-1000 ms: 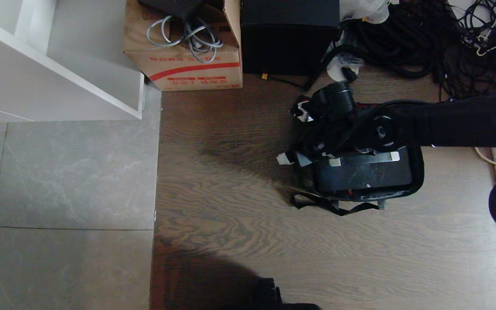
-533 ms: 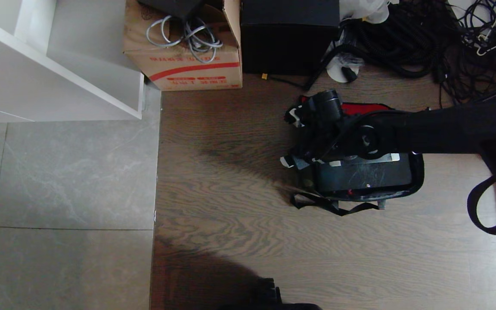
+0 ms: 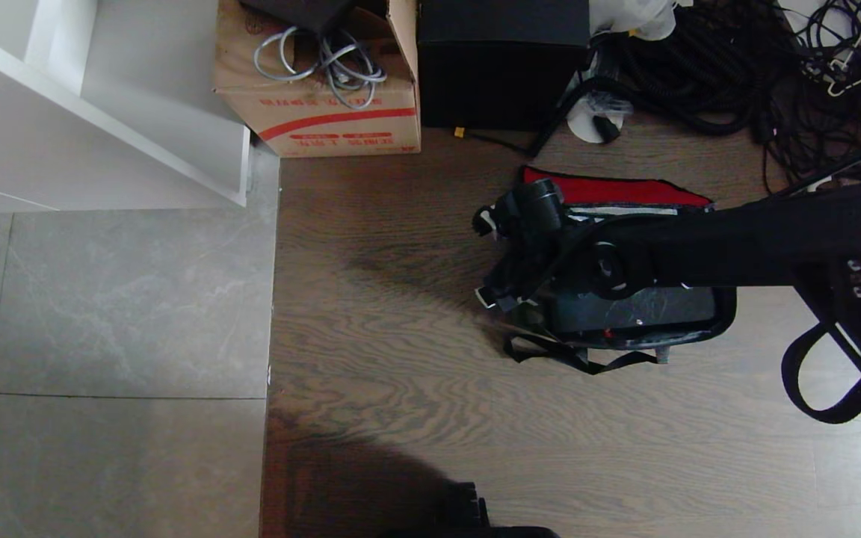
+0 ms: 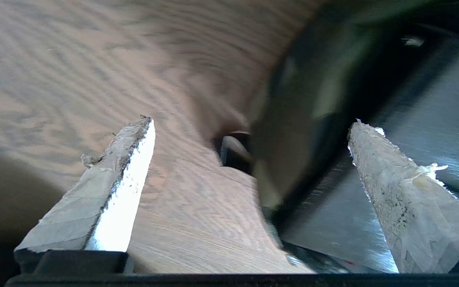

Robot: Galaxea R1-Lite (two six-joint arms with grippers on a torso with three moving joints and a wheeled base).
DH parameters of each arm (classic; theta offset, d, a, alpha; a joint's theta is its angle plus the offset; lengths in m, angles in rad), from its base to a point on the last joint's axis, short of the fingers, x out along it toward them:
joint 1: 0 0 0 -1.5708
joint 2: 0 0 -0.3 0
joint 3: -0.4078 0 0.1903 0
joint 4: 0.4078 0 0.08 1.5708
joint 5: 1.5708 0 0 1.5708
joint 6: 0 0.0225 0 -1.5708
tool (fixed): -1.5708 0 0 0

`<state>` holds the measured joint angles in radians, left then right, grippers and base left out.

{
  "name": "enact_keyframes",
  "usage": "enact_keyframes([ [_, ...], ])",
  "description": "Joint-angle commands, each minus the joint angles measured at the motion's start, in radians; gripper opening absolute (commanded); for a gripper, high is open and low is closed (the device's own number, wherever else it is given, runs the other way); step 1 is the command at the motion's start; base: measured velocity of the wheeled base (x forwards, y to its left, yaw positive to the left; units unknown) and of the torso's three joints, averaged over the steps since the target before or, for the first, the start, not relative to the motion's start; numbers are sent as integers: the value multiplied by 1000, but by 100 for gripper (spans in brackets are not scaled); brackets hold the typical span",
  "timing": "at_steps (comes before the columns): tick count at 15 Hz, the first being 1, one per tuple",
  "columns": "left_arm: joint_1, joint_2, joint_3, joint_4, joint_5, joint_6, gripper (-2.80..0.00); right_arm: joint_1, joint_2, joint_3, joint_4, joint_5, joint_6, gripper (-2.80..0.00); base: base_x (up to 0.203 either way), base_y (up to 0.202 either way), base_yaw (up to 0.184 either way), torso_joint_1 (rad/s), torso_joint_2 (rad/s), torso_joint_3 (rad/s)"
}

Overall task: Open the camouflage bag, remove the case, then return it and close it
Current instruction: Close the top of the storage box

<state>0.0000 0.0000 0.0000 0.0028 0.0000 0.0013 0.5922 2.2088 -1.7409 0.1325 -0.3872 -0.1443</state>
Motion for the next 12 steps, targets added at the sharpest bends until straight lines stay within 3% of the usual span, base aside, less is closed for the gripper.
enact_keyframes([
  [1,0,0,-1,0,0,0,-280,5,23,-7,-5,-5,-1,0,0,0,0,0,0,0],
  [12,0,0,0,0,0,0,-280,5,142,-97,-73,-163,-35,0,0,0,0,0,0,0],
])
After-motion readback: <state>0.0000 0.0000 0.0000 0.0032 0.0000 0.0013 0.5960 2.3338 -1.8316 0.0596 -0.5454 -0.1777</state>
